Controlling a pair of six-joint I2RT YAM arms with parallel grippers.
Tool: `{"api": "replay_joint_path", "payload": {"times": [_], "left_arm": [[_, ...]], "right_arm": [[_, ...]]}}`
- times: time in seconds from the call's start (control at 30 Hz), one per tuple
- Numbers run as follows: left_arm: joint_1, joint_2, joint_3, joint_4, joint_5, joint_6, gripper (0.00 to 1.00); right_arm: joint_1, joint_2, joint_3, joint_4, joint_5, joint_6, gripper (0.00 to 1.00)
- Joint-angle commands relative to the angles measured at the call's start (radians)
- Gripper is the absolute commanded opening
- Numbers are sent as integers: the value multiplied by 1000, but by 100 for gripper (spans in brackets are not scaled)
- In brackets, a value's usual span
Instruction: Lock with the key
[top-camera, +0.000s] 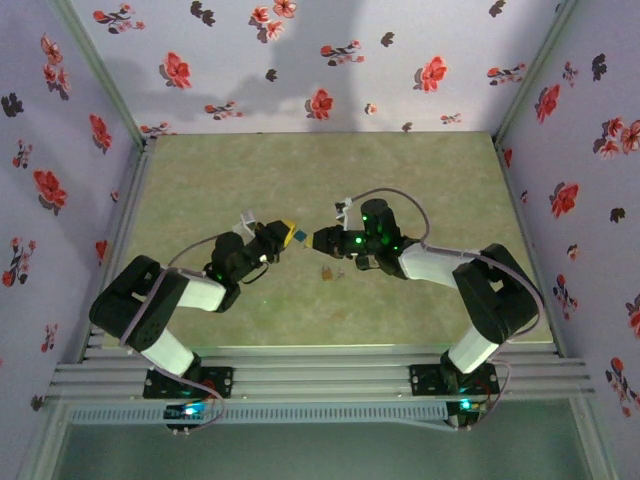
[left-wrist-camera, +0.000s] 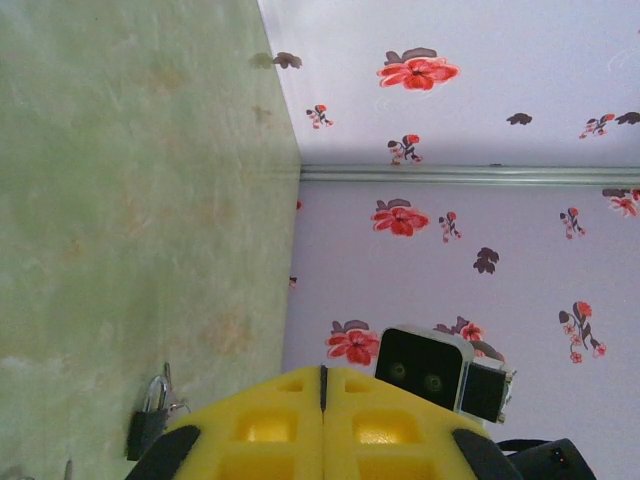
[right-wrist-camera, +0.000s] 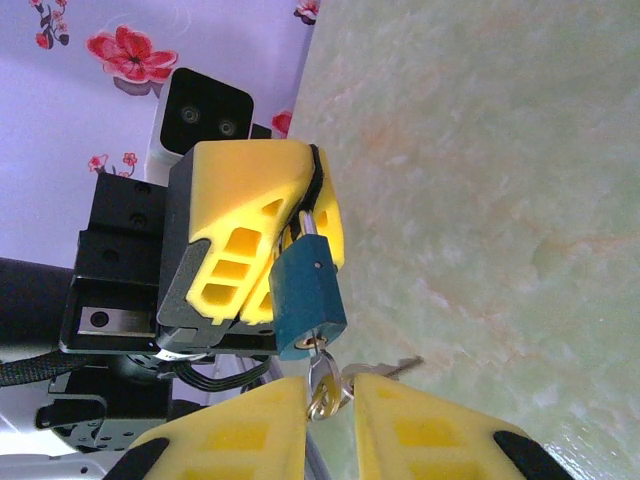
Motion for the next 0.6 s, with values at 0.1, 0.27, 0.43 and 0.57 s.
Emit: {"api": "replay_joint_path", "payload": {"times": [0.1, 0.27, 0.43, 0.57], "left_arm": [[-10, 12, 11, 59, 11, 0, 0], [-15, 19, 13, 59, 9, 0, 0], [-15, 16, 13, 60, 9, 0, 0], [-15, 13, 10, 59, 7, 0, 0]], "right_arm": [[6, 7, 12, 38, 1, 1, 19], [6, 4, 12, 34, 5, -3, 17], [5, 8, 16, 19, 11, -9, 13], [5, 10, 20, 10, 13, -10, 11]]}}
